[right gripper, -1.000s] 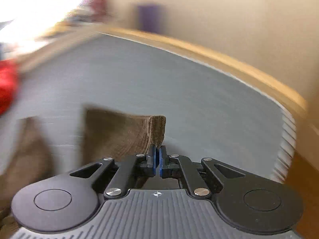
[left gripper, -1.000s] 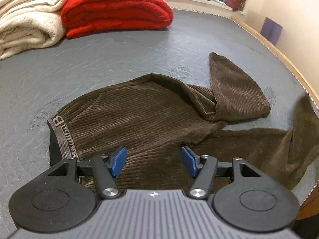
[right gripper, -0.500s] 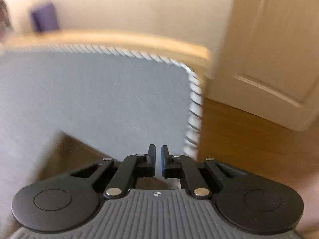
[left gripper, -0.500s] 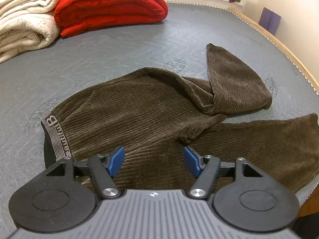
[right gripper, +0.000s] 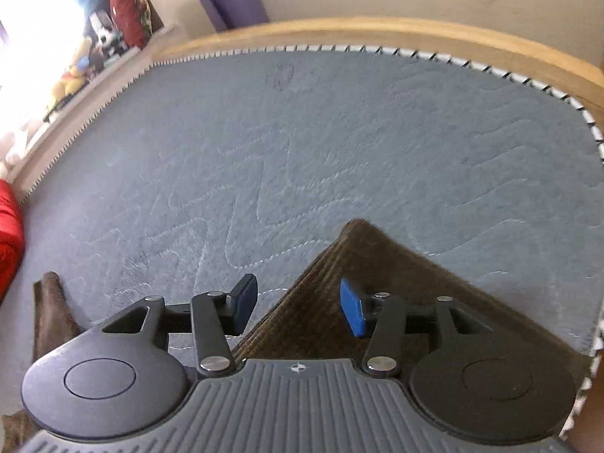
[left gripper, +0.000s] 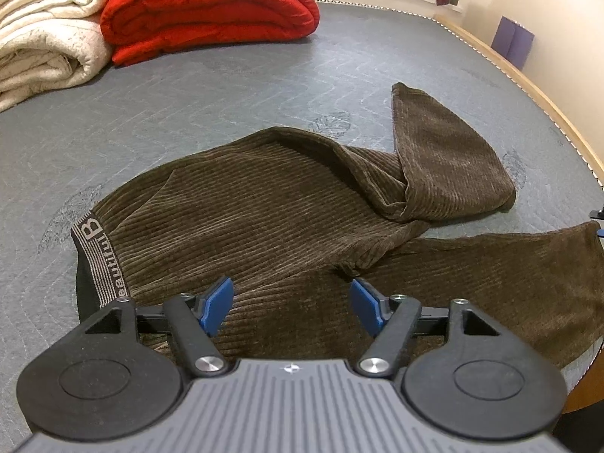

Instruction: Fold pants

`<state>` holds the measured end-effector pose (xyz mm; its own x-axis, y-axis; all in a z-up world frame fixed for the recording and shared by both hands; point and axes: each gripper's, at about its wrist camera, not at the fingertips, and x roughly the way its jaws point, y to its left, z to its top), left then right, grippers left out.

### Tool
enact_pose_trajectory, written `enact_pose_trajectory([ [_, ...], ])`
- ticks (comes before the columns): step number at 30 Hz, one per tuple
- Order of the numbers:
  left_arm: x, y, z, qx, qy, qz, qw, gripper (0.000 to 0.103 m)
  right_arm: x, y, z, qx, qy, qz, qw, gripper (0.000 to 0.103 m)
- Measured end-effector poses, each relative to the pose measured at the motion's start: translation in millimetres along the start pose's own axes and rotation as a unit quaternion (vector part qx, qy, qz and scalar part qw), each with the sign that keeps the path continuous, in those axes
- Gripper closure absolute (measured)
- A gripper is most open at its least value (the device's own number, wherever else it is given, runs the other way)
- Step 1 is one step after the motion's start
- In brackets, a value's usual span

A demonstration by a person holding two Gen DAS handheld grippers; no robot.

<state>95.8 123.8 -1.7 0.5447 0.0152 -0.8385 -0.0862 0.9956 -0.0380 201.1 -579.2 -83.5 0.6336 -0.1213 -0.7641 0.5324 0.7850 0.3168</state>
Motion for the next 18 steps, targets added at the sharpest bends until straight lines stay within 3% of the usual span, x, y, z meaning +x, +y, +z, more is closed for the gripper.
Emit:
enact_pose_trajectory([
  [4,6.2,1.4,0.3,0.001,0.007,0.005,1.0,0.028,27.0,13.8,-0.6,-0.026,0.025,-0.056,0.998,0.053],
  [6,9.2,1.5,0.3,0.006,0.01,0.008,0.9999,0.027,37.3,21.9,-1.4,-0.048,0.02,-0.091,0.995,0.06],
  [7,10.9,1.6,0.0,0.007,0.011,0.011,0.9999,0.026,41.5,29.1,0.5,-0.063,0.014,-0.116,0.991,0.067],
  [8,12.8,2.0,0.0,0.008,0.012,0.014,0.9998,0.026,44.5,34.0,3.1,-0.075,0.009,-0.138,0.988,0.09],
  [9,14.6,2.8,0.0,0.009,0.013,0.017,0.9997,0.026,46.2,35.6,7.5,-0.072,0.001,-0.137,0.988,0.097],
  [15,19.8,10.1,2.9,0.004,0.018,0.021,0.9996,0.026,43.2,29.5,23.2,-0.031,-0.076,-0.127,0.988,0.098],
  [18,20.1,14.6,5.3,0.0,0.017,0.023,0.9996,0.026,59.6,24.7,19.4,-0.036,-0.019,-0.147,0.988,0.096],
])
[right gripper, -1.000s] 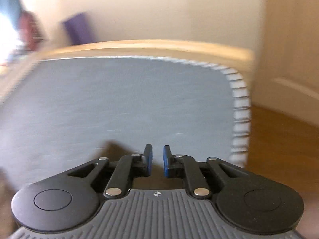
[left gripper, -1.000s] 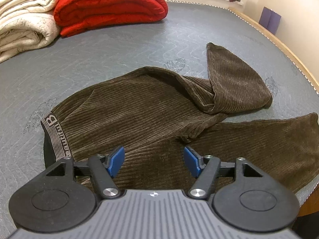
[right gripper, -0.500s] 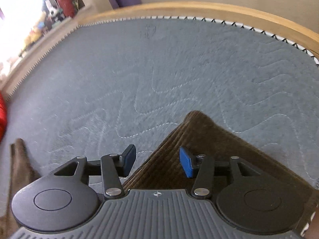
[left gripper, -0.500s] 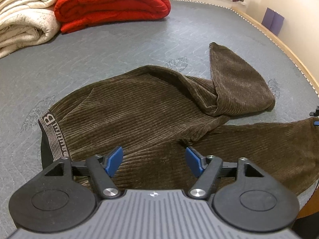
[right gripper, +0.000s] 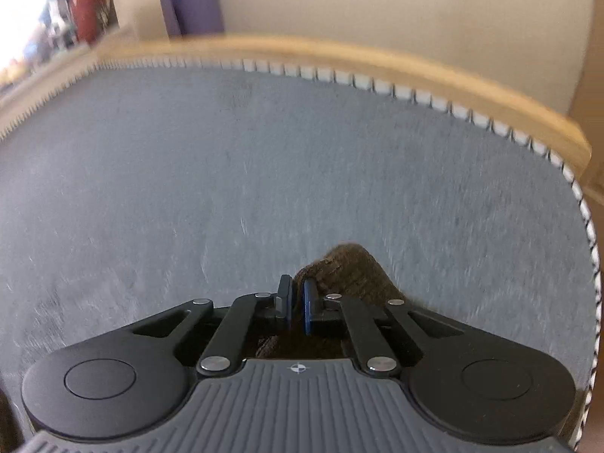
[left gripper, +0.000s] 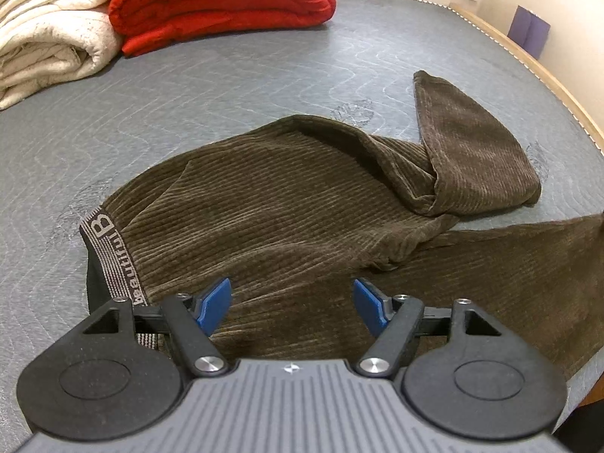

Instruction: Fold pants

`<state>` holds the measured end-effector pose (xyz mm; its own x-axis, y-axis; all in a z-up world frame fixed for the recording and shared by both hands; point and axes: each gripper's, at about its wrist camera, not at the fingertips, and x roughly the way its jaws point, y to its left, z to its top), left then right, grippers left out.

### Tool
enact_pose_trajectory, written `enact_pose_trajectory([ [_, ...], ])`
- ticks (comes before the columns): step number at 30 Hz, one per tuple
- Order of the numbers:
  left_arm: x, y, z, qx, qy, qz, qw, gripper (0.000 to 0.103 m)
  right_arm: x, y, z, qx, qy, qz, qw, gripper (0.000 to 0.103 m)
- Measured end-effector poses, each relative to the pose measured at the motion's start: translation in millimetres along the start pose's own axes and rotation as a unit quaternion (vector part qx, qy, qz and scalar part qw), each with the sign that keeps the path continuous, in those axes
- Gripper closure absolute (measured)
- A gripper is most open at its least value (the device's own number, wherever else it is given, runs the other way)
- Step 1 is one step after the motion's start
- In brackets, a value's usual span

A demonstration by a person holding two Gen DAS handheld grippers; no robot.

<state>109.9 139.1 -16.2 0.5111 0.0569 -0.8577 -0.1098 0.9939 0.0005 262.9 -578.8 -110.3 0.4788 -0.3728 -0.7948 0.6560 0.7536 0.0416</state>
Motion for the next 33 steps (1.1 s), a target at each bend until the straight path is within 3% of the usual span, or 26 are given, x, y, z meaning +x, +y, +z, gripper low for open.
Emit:
enact_pose_trajectory([
  [1,-0.6,1.8,1.1,-0.002,-0.001,0.0,1.0,0.026,-1.7,0.4,-0.7,-0.007,-0.008,0.001,1.0,0.096],
  [4,-4.7,6.8,3.3,-0.011,-0.007,0.002,0.9999,0.026,-16.9,6.0,1.5,-0.016,-0.02,-0.012,1.0,0.08],
  [7,-12.6,14.9,5.6,-0.026,-0.019,0.005,0.9995,0.026,-47.4,8.5,2.2,-0.007,-0.043,0.018,0.999,0.075],
  [10,-24.6,29.1,7.4,-0.049,-0.033,-0.001,0.9983,0.029,-78.6,20.3,3.4,-0.046,-0.071,0.043,0.995,0.068],
  [14,-48.2,59.5,5.5,-0.08,-0.057,-0.025,0.9948,0.048,-131.7,34.7,2.2,-0.08,-0.084,0.112,0.987,0.068],
  [16,-58.3,76.1,1.6,-0.091,-0.068,-0.035,0.9929,0.062,-166.0,48.4,-8.3,-0.117,-0.093,0.157,0.976,0.066],
  [18,-66.5,94.5,-4.6,-0.099,-0.072,-0.039,0.9917,0.067,-196.7,66.6,-27.8,-0.177,-0.092,0.215,0.956,0.063],
  [21,-73.3,121.6,-17.4,-0.108,-0.064,-0.031,0.9916,0.068,-236.5,95.1,-70.2,-0.257,-0.057,0.299,0.917,0.063],
  [24,-70.3,143.6,-31.5,-0.098,-0.026,-0.041,0.994,0.068,-271.4,121.3,-121.7,-0.314,-0.022,0.358,0.879,0.063],
  [29,-60.3,158.1,-54.0,-0.01,0.035,0.002,0.9993,0.068,-319.8,162.5,-201.2,-0.402,0.036,0.412,0.817,0.063],
  [31,-47.2,171.2,-69.8,-0.025,0.06,0.006,0.9979,0.068,-324.7,174.6,-234.6,-0.465,0.037,0.414,0.782,0.063],
  [33,-27.6,186.4,-80.9,-0.05,0.114,-0.002,0.9922,0.068,-331.1,185.1,-272.5,-0.539,0.018,0.395,0.744,0.063],
])
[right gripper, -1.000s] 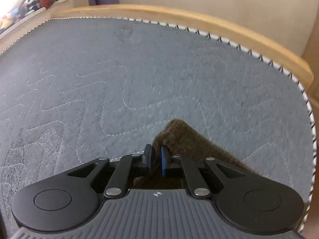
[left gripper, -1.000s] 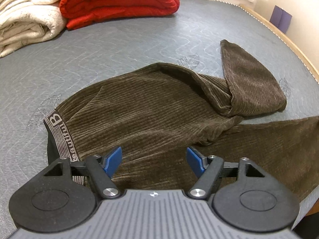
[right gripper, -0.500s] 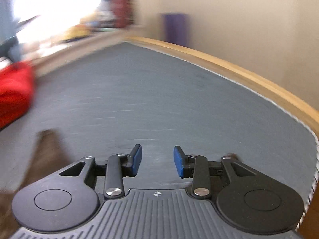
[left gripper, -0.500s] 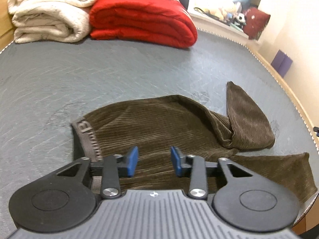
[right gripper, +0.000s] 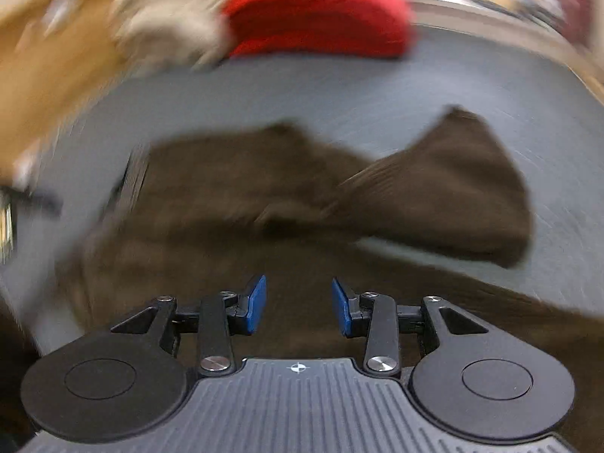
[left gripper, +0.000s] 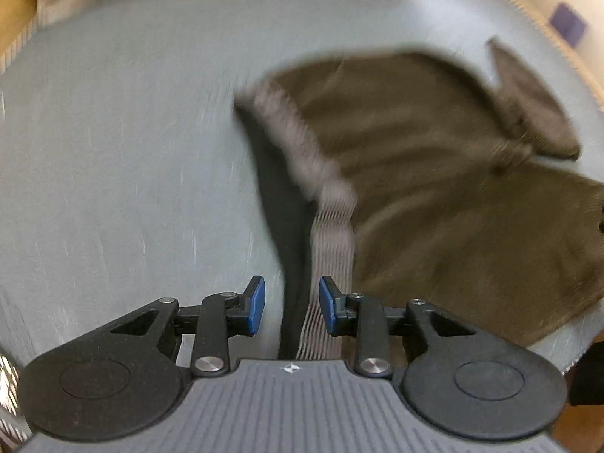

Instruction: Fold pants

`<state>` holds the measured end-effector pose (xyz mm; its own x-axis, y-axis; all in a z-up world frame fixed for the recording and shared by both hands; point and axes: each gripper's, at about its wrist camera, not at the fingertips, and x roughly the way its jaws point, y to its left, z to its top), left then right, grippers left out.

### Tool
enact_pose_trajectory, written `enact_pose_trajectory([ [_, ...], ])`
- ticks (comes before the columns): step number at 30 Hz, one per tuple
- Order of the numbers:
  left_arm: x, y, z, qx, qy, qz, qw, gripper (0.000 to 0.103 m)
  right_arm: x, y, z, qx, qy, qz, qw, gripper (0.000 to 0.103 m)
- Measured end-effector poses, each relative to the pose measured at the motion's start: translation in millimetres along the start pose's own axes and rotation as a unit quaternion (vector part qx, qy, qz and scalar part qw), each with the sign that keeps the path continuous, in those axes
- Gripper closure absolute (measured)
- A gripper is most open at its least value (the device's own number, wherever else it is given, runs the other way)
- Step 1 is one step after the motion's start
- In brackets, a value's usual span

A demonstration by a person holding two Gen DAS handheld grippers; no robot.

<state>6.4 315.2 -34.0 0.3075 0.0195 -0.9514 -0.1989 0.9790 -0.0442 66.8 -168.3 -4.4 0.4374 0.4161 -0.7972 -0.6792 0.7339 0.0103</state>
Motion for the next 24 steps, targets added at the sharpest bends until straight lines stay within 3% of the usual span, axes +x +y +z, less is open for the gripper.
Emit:
enact_pose_trajectory([
  [5,12.9,-1.8,0.7,0.002,0.019,-0.025,0.9995,0.062,22.6,52.9,-20.4,-0.115,0.04,0.059,0.991,0.063],
  [8,23.1,-18.7,0.5,0.038,0.031,-0.019,0.9986,0.049,22.5,64.0,-34.8,-0.153,0.067,0.094,0.981,0.063],
  [10,29.4,-28.9,-0.1,0.058,0.037,-0.021,0.9974,0.033,25.2,66.4,-44.9,-0.173,0.089,0.107,0.975,0.063],
  [11,33.3,-33.5,0.7,0.065,0.042,-0.018,0.9969,0.031,25.8,67.4,-51.4,-0.184,0.097,0.109,0.972,0.063],
  [18,54.3,-55.1,-3.1,0.114,0.075,0.013,0.9906,0.031,32.8,76.4,-79.3,-0.249,0.133,0.107,0.953,0.063],
  [22,57.4,-62.2,-8.0,0.147,0.072,0.037,0.9858,0.048,37.1,77.9,-92.5,-0.285,0.151,0.084,0.943,0.063],
  [23,56.4,-62.5,-9.3,0.151,0.071,0.042,0.9851,0.051,35.8,77.7,-94.4,-0.292,0.147,0.083,0.942,0.065],
  [24,54.9,-62.8,-10.8,0.155,0.068,0.046,0.9845,0.059,34.4,77.3,-94.9,-0.295,0.143,0.084,0.941,0.075],
])
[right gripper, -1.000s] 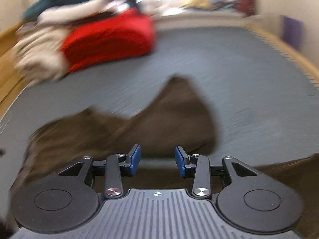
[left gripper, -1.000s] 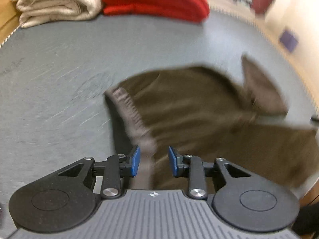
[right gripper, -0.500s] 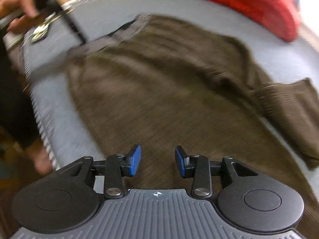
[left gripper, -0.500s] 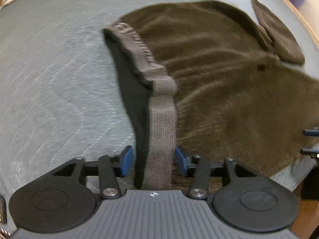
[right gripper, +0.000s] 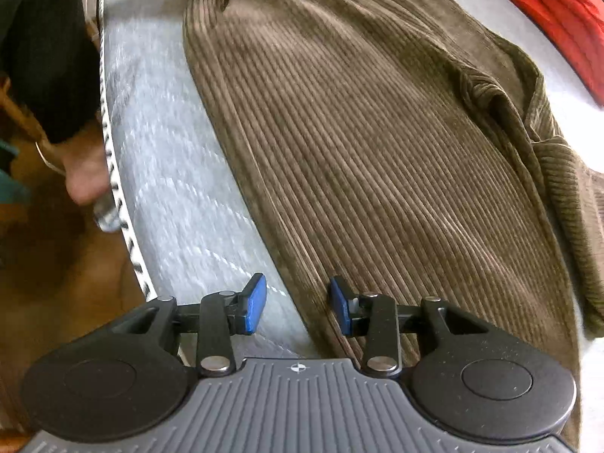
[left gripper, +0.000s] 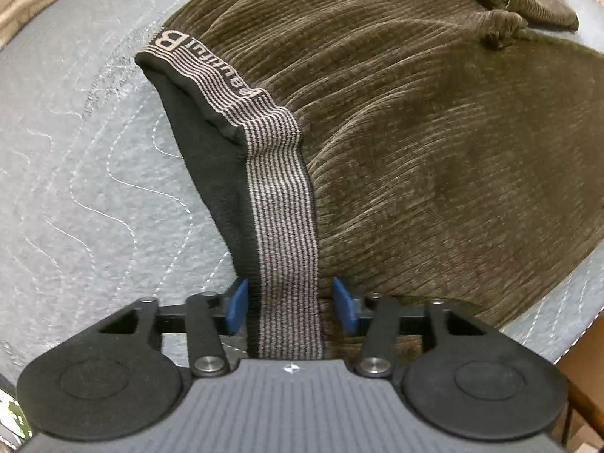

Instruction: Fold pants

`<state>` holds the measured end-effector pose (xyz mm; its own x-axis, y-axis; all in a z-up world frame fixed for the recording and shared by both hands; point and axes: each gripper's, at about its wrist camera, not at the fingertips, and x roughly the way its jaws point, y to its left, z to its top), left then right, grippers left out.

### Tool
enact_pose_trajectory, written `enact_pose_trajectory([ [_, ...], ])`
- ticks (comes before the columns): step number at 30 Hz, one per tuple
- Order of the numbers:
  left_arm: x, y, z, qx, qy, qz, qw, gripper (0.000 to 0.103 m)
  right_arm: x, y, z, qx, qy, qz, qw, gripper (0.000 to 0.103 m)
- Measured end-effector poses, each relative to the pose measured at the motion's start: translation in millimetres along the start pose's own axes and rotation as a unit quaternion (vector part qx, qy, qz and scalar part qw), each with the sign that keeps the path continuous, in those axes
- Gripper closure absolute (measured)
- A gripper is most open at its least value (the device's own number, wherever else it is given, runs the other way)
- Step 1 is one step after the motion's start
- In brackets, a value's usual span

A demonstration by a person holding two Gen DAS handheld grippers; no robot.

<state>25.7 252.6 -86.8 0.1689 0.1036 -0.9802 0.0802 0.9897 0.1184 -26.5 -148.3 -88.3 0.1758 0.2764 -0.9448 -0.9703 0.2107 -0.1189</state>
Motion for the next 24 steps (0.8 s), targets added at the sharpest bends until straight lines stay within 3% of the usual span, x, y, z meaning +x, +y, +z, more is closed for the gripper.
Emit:
enact_pose_trajectory([
  [1,-1.6,-0.6,-1.3,0.005,-0.001,0.009,0.9999,0.068,-1.0,-0.9,-0.7,0.0,-0.003,-0.004,1.0,0.083],
  [4,-10.9,0.0,-6.4,0.01,-0.01,0.009,0.9999,0.077,-8.6,-6.1,-3.0,0.004,-0.013,0.006,1.0,0.09],
  [6,-15.7,-0.9,-9.6,0.011,-0.014,0.012,0.9998,0.098,-14.1,-6.8,-5.7,-0.002,-0.016,0.019,1.0,0.096],
  [11,-13.0,-3.3,-11.0,0.022,-0.007,0.027,0.9994,0.094,-18.4,-13.0,-13.1,0.017,-0.017,0.032,0.999,0.098],
  [14,-30.2,-0.1,-3.4,0.004,-0.057,0.03,0.9979,0.089,-28.9,-21.7,-10.4,0.048,-0.035,0.037,0.998,0.097],
  [16,-44.1,-0.2,1.8,-0.008,-0.096,0.014,0.9953,0.088,-44.7,-33.6,-9.5,0.085,-0.077,0.042,0.992,0.097],
  [19,-49.7,-11.3,6.1,0.013,-0.116,-0.002,0.9931,0.088,-56.6,-52.6,-12.3,0.141,-0.109,0.039,0.983,0.096],
  [22,-44.0,-33.2,4.0,0.064,-0.1,-0.025,0.9926,0.085,-48.6,-59.3,-15.4,0.157,-0.09,0.011,0.983,0.095],
  [24,-30.1,-47.2,-1.6,0.105,-0.058,-0.017,0.9926,0.071,-35.8,-54.9,-17.6,0.142,-0.057,-0.017,0.988,0.095],
])
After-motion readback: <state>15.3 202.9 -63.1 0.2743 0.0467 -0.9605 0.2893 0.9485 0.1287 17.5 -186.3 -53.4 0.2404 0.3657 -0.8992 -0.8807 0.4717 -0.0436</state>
